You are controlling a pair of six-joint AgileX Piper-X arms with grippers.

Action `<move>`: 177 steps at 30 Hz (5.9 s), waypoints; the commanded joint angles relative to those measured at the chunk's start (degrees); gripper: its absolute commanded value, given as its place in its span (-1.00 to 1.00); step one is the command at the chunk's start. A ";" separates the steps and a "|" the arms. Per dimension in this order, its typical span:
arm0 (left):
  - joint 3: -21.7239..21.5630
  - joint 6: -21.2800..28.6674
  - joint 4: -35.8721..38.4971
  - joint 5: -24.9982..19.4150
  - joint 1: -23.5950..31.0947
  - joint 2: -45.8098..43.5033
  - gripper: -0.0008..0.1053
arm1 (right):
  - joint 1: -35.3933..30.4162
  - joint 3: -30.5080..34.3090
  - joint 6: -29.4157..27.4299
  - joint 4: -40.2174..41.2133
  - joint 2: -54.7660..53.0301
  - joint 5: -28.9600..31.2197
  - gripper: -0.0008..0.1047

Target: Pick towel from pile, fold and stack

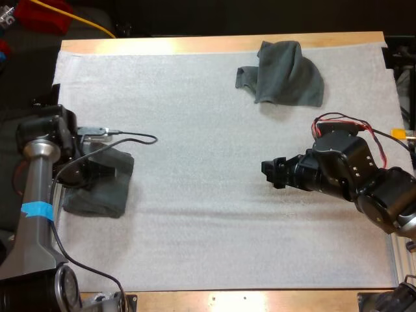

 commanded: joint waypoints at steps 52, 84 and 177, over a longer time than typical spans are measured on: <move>-1.94 -4.80 -11.56 10.69 -0.75 11.66 0.31 | -0.13 -0.52 -0.14 0.08 -0.07 -0.42 0.42; 4.46 -3.84 -0.53 1.58 -0.75 1.29 0.31 | -0.13 -0.41 -0.14 0.08 -0.07 -0.42 0.42; 0.92 -1.49 -6.95 10.62 -14.92 -52.86 0.31 | -35.56 -0.78 -26.59 11.83 -33.49 10.68 0.42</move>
